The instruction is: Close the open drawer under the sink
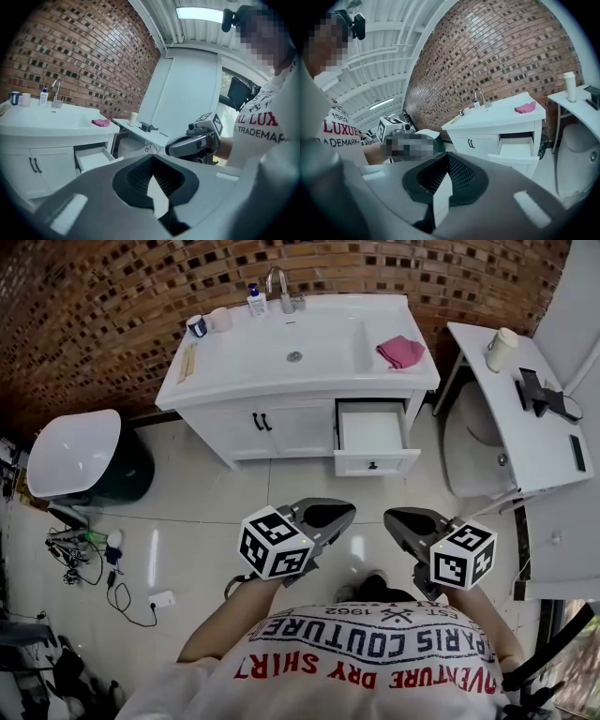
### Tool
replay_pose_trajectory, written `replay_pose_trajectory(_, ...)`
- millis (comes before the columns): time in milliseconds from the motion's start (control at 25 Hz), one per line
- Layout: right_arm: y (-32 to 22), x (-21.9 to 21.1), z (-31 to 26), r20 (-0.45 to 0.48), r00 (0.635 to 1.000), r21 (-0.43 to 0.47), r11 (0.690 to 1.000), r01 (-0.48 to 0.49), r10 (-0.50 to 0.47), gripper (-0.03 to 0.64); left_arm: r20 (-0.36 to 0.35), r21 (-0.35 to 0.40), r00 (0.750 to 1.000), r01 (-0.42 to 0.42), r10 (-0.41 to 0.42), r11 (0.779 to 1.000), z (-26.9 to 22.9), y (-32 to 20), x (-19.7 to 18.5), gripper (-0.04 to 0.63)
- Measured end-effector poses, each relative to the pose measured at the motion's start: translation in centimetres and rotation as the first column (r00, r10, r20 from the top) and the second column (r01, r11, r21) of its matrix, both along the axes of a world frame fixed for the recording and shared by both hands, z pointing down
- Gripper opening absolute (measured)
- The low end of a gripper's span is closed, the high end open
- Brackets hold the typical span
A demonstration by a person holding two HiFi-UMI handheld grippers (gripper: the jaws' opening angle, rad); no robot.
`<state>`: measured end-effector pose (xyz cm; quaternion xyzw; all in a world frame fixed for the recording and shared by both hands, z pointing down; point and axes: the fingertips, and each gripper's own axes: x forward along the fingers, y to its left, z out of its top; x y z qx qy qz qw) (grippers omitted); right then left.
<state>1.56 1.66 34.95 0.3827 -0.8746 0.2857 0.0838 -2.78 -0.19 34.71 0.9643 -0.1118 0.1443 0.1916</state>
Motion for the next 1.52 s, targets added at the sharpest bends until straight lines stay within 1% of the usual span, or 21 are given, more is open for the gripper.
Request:
replay_pose_trajectory(360, -1.3, 0.5, 1.9, -0.024, 1.000, -0.039, 0.999, -0.013, 0.012, 0.006, -0.002, -0.024, 1.000, 0.007, -0.007, 1.000, 0.7, -1.4, 0.0, -0.006)
replay_pose_trajectory(560, -3.5, 2.2, 6.1, -0.046, 0.998, -0.103, 0.994, -0.040, 0.036, 0.006, -0.005, -0.048, 1.000, 0.025, -0.026, 0.999, 1.3, -3.0, -0.4, -0.006)
replay_pose_trajectory(720, -5.9, 3.9, 10.5, -0.061, 0.994, -0.178, 0.979, -0.097, 0.087, 0.006, -0.002, -0.059, 0.999, 0.041, -0.041, 0.997, 1.0, -4.5, -0.7, -0.006)
replay_pose_trajectory(840, -8.5, 5.5, 13.6, -0.056, 0.988, -0.254, 0.955, -0.152, 0.142, 0.006, 0.012, -0.072, 0.999, 0.052, -0.051, 0.996, 0.9, -5.9, -0.8, -0.006)
replay_pose_trajectory(1000, -14.0, 8.5, 17.2, -0.090, 0.978, -0.291, 0.934, -0.208, 0.190, 0.006, 0.026, -0.088, 0.998, 0.058, -0.056, 0.994, 1.8, -9.1, 0.1, -0.006)
replay_pose_trajectory(1120, -16.9, 9.9, 22.0, -0.100, 0.973, -0.370, 0.900, -0.232, 0.210, 0.006, 0.062, -0.134, 0.995, 0.082, -0.074, 0.988, 4.1, -11.7, 0.7, -0.006)
replay_pose_trajectory(1280, -19.7, 11.6, 28.1, -0.166, 0.961, -0.426, 0.862, -0.274, 0.223, 0.006, 0.089, -0.175, 0.992, 0.108, -0.094, 0.979, 6.5, -15.0, 1.8, -0.006)
replay_pose_trajectory(1360, -20.5, 12.0, 30.3, -0.178, 0.951, -0.467, 0.829, -0.307, 0.252, 0.006, 0.097, -0.189, 0.991, 0.112, -0.095, 0.976, 7.1, -16.3, 2.3, -0.006)
replay_pose_trajectory(1440, -21.2, 12.4, 32.4, -0.167, 0.941, -0.512, 0.789, -0.339, 0.296, 0.006, 0.104, -0.198, 0.990, 0.111, -0.091, 0.974, 7.8, -17.7, 2.8, -0.006)
replay_pose_trajectory(1520, -22.0, 12.9, 34.1, -0.158, 0.930, -0.537, 0.761, -0.364, 0.333, 0.006, 0.109, -0.208, 0.990, 0.110, -0.088, 0.972, 8.8, -19.1, 3.4, -0.006)
